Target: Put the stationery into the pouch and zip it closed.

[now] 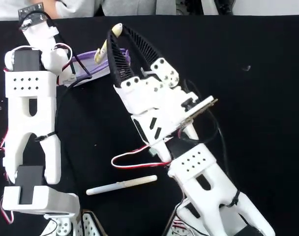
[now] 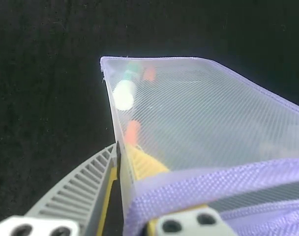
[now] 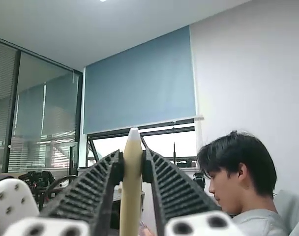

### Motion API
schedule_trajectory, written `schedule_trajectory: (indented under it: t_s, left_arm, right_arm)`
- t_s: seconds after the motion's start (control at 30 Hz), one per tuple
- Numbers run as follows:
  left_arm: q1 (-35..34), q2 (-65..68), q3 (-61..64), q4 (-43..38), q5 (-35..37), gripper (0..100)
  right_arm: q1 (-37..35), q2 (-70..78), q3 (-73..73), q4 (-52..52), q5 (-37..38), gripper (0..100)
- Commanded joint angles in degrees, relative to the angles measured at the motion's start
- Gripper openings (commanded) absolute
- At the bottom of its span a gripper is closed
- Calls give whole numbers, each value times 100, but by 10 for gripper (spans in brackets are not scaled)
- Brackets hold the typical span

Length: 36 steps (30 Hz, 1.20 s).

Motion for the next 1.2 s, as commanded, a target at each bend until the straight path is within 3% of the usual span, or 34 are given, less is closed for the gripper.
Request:
schedule_trajectory:
  t_s: [0.0,0.33,0.53,0.8,1.17]
  left_arm:
    - [92,-18,145,-114,44,29]
    - [57,-35,136,-88,44,29]
    - [57,-26,119,-88,44,29]
    - [57,-26,127,-97,44,29]
    - [-180,-26,110,-123,44,29]
  right_arm:
    - [-62,180,-330,-132,44,11]
    - [132,2000,-1235,-141,44,11]
    - [158,2211,-1279,-105,44,18]
    - [149,2202,-1270,-88,35,276]
    - [211,1763,-1059,-88,9,236]
